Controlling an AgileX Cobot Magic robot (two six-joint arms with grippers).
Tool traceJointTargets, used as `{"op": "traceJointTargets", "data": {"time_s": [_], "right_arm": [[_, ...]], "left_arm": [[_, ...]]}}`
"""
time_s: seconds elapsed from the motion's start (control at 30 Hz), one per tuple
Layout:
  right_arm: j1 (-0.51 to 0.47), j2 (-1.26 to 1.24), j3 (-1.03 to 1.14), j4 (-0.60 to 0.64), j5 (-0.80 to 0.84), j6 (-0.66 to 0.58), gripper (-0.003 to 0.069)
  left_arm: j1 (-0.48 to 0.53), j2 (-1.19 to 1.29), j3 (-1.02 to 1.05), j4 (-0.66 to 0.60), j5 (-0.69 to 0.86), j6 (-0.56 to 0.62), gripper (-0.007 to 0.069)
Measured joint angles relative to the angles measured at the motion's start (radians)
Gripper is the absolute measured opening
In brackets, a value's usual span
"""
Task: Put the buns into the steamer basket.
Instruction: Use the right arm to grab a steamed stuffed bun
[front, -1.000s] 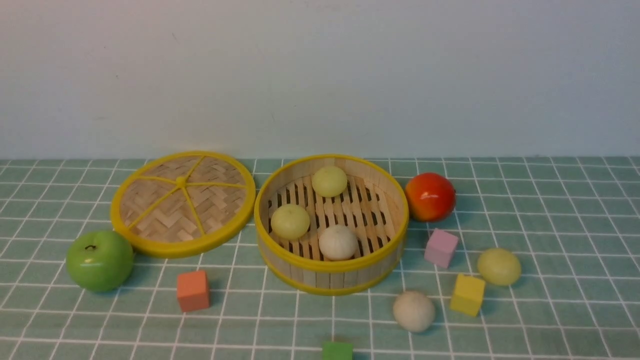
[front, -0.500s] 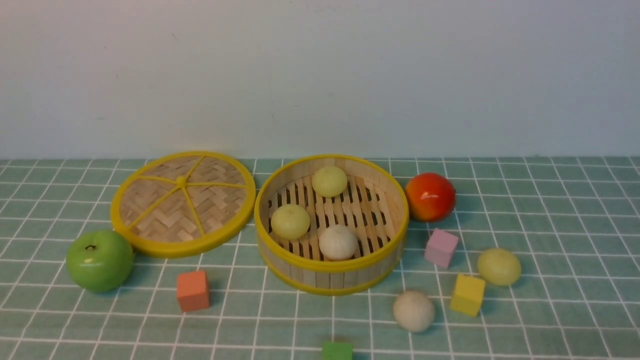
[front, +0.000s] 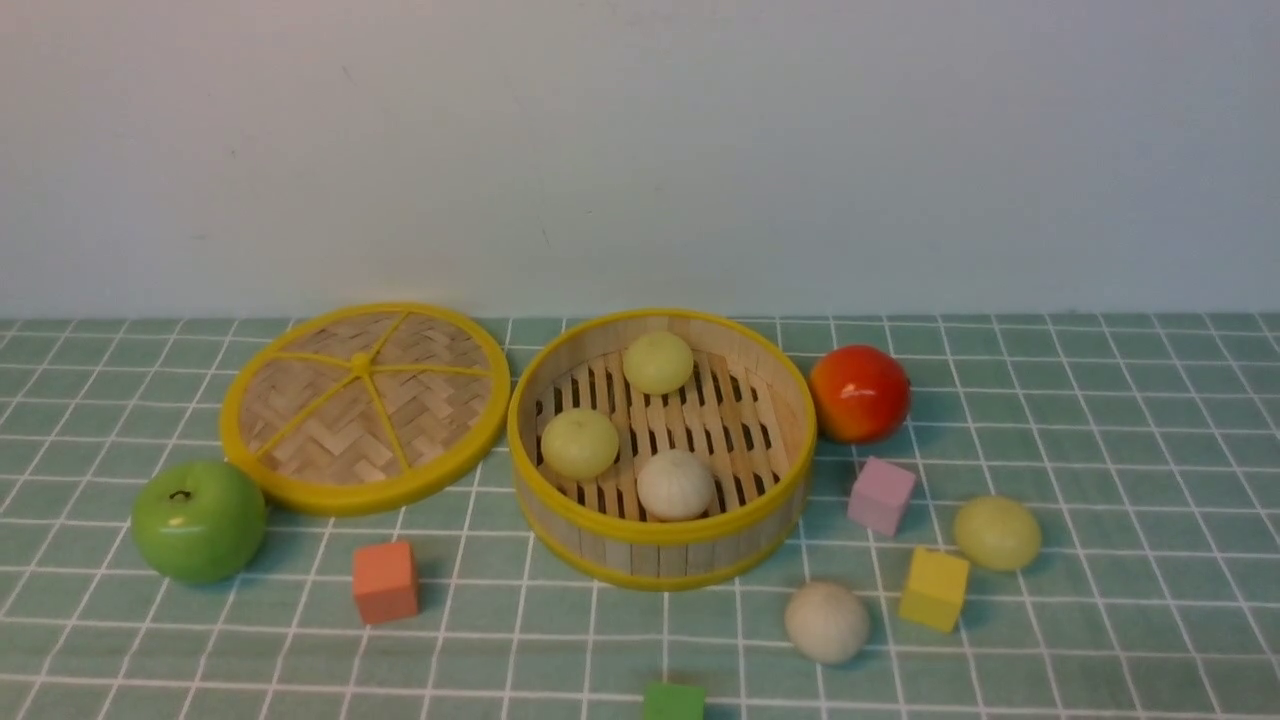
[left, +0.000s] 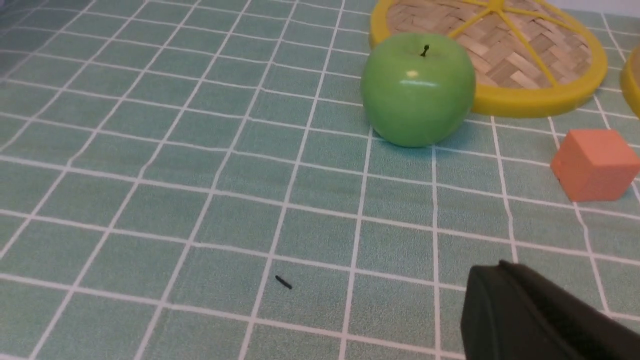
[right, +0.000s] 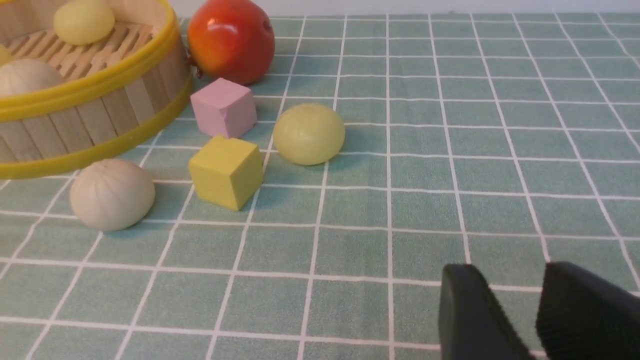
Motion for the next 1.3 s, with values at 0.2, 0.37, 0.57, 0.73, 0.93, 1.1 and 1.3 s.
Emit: {"op": "traceJointTargets", "data": {"time_s": [0.2, 0.37, 0.57, 0.73, 0.93, 1.1, 1.3], "right_arm": [[0.0, 0.0, 0.0, 0.0, 0.0, 0.0, 0.024], [0.0, 0.0, 0.0, 0.0, 0.0, 0.0, 0.024], [0.0, 0.0, 0.0, 0.0, 0.0, 0.0, 0.024], [0.0, 0.0, 0.001, 0.004, -0.012, 0.001, 0.024], [0.0, 0.0, 0.012, 0.11, -0.187, 0.021, 0.024], [0.0, 0.0, 0.012, 0.202, -0.281, 0.119, 0.024], [0.0, 0.0, 0.012, 0.289, -0.363, 0.284, 0.024]], "left_arm": [[-0.071, 0.0, 0.0, 0.003, -0.001, 0.0, 0.0], [-0.083, 0.0, 0.0, 0.004, -0.001, 0.0, 0.0004], [-0.085, 0.0, 0.0, 0.004, -0.001, 0.001, 0.0008], [-0.085, 0.0, 0.0, 0.004, -0.001, 0.001, 0.0015], [-0.085, 0.0, 0.0, 0.004, -0.001, 0.001, 0.0017], [-0.085, 0.0, 0.0, 0.004, -0.001, 0.001, 0.0021], [-0.085, 0.0, 0.0, 0.004, -0.001, 0.001, 0.0024]]}}
